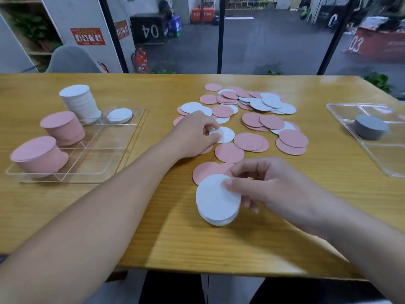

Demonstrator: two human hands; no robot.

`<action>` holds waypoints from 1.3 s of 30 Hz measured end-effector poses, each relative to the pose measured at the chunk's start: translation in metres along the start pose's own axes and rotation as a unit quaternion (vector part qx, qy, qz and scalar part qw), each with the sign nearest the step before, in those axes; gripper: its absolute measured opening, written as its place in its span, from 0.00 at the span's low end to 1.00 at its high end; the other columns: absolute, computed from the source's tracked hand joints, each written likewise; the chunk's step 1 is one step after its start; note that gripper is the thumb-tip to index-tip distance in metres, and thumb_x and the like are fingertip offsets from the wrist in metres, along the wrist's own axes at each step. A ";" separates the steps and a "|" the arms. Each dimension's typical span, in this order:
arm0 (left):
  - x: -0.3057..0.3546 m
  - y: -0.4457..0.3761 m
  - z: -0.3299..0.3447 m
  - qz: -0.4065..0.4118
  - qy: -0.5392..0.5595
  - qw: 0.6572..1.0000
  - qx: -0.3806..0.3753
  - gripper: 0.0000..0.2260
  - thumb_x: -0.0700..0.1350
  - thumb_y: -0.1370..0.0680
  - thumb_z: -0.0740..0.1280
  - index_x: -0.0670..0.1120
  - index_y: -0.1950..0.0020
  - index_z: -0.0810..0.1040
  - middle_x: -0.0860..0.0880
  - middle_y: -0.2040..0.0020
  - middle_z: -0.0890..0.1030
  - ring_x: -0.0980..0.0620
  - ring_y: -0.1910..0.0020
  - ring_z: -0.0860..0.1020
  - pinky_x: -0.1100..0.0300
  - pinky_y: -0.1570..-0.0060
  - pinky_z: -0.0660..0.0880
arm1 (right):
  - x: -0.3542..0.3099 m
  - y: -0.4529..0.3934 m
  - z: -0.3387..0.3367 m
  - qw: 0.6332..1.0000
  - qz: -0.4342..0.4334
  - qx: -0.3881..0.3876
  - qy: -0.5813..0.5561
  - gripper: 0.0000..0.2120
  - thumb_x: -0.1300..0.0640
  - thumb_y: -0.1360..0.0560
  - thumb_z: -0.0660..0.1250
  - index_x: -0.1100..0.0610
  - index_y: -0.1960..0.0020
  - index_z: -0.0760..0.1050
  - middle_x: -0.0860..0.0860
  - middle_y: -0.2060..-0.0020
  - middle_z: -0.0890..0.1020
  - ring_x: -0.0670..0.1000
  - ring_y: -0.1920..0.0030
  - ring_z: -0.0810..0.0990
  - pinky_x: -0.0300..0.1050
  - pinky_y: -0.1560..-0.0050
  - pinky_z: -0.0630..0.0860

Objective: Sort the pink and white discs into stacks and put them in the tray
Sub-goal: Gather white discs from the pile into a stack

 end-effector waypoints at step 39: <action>0.020 -0.006 -0.003 0.019 0.265 0.964 0.028 0.07 0.42 0.15 0.72 0.46 0.52 0.86 0.51 0.58 0.86 0.52 0.58 0.82 0.57 0.50 0.79 | 0.038 -0.113 -0.069 0.956 -0.134 0.155 0.211 0.03 0.48 0.18 0.73 0.44 0.50 0.83 0.43 0.61 0.84 0.47 0.63 0.79 0.42 0.61 0.74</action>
Point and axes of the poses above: each hand's wrist, its own y-axis away from the middle knuckle, its own z-axis out of the palm, x = y × z, the point moved 2 cm from there along -y, towards the middle knuckle
